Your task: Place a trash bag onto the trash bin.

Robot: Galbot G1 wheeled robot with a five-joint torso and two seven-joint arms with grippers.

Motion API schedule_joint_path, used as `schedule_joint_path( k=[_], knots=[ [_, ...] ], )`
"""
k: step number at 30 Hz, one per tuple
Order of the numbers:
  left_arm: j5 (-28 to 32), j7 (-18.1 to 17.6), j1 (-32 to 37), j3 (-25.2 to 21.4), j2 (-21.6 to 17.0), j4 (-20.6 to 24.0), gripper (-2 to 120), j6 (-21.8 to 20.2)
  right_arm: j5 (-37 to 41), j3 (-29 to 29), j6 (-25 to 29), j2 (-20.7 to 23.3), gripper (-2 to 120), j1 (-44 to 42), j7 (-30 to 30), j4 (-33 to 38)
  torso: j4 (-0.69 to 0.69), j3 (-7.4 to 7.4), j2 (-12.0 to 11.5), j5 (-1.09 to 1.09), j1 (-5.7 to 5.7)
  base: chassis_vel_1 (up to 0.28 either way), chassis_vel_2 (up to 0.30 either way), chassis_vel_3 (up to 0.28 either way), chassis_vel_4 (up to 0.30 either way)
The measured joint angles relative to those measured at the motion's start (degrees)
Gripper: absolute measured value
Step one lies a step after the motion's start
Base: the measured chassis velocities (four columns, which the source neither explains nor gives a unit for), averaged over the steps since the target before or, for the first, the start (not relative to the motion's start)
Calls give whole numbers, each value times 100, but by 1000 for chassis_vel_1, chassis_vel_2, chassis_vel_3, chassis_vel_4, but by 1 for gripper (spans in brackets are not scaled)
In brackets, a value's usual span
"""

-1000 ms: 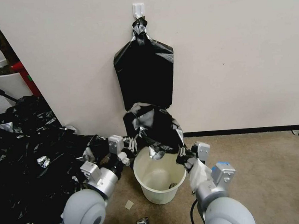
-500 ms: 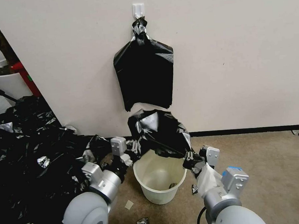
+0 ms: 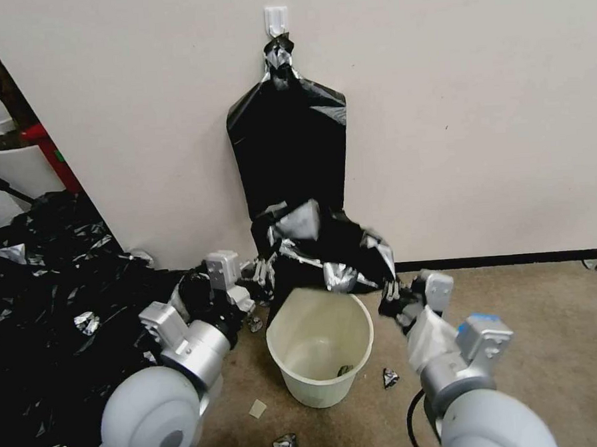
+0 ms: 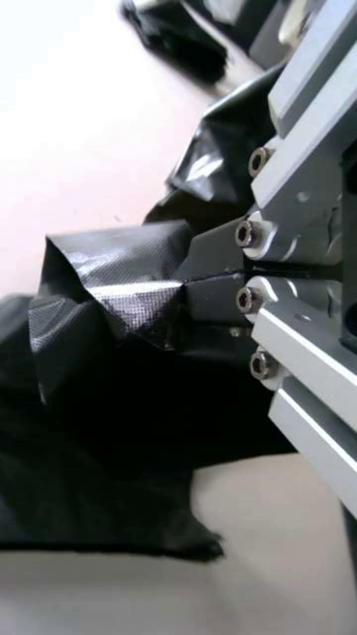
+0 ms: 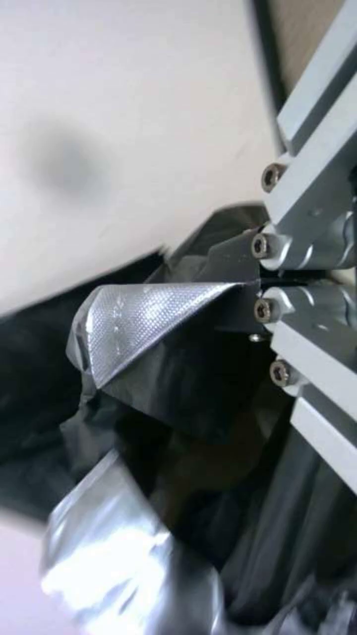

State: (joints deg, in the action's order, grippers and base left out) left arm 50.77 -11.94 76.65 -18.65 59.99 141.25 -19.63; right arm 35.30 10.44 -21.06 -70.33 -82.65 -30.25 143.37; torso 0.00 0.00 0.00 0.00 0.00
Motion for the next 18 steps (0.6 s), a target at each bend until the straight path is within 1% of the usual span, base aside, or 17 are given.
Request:
schedule_joint_path(
  k=[1, 4, 9, 13, 14, 16, 18],
  knots=[
    [0, 0, 0, 0, 0, 0, 0, 0, 0, 0, 0, 0, 0, 0, 0, 0, 0, 0, 0, 0, 0, 0, 0, 0, 0],
    [269, 37, -21, -134, -43, 161, 0, 7, 105, 108, 192, 54, 0, 45, 307, -4, 0, 0, 0, 0, 0, 0, 0, 0, 0],
    [458, -55, 4, -238, -99, 216, 0, -131, 188, 185, 155, 72, 0, 16, 323, -6, 0, 0, 0, 0, 0, 0, 0, 0, 0],
    [633, -315, -26, -248, -127, 218, 0, -379, 198, 252, -94, 84, 0, -2, 151, -9, 0, 0, 0, 0, 0, 0, 0, 0, 0],
    [633, -315, -26, -248, -127, 218, 0, -379, 198, 252, -94, 84, 0, -2, 151, -9, 0, 0, 0, 0, 0, 0, 0, 0, 0],
    [952, -597, -59, -248, -104, 218, 0, -682, 233, 295, -313, 94, 0, -6, -39, -10, 0, 0, 0, 0, 0, 0, 0, 0, 0],
    [952, -597, -59, -248, -104, 218, 0, -682, 233, 295, -313, 94, 0, -6, -39, -10, 0, 0, 0, 0, 0, 0, 0, 0, 0]
  ],
)
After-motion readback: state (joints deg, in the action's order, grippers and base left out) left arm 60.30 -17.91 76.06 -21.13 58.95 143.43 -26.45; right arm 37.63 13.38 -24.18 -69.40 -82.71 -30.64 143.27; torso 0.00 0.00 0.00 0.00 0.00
